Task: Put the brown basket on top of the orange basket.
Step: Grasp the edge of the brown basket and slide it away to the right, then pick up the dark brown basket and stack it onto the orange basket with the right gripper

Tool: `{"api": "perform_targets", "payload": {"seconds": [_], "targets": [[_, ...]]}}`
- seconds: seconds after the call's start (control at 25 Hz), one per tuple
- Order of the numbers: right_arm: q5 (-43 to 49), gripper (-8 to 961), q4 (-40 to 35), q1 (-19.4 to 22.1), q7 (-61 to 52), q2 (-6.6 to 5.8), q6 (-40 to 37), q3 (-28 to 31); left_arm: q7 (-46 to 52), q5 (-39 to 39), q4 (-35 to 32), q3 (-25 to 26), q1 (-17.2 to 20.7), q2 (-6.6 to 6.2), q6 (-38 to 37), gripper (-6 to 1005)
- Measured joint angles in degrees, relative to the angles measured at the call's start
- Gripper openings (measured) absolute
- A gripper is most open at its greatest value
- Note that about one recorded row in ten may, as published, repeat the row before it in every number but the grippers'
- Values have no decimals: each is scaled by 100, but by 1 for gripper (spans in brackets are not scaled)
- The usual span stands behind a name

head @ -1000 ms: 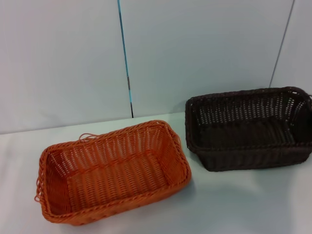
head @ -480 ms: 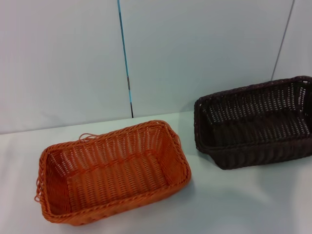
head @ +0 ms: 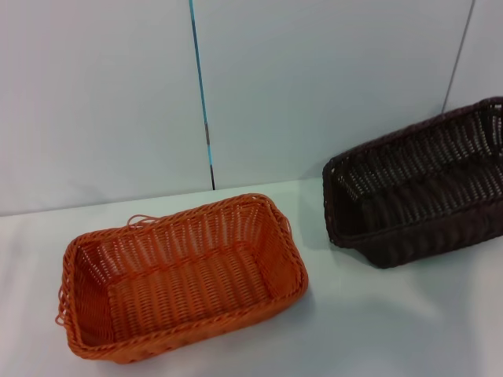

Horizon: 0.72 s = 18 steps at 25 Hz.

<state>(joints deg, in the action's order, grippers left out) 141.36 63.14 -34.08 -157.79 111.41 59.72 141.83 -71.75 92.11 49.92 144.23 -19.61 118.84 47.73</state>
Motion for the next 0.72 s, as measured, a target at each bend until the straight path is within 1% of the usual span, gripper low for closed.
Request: {"api": "perform_targets", "payload": {"seconds": [0.2, 0.32, 0.72], "targets": [[6, 189, 395, -2, -131, -23, 195, -3, -2, 0, -9, 0, -17, -2, 0, 797], [6, 189, 670, -23, -240, -63, 296, -18, -4, 0, -9, 0, -23, -2, 0, 796], [6, 189, 1072, -204, -397, -123, 564, -26, -1, 0, 5, -9, -34, -2, -1, 796]]}}
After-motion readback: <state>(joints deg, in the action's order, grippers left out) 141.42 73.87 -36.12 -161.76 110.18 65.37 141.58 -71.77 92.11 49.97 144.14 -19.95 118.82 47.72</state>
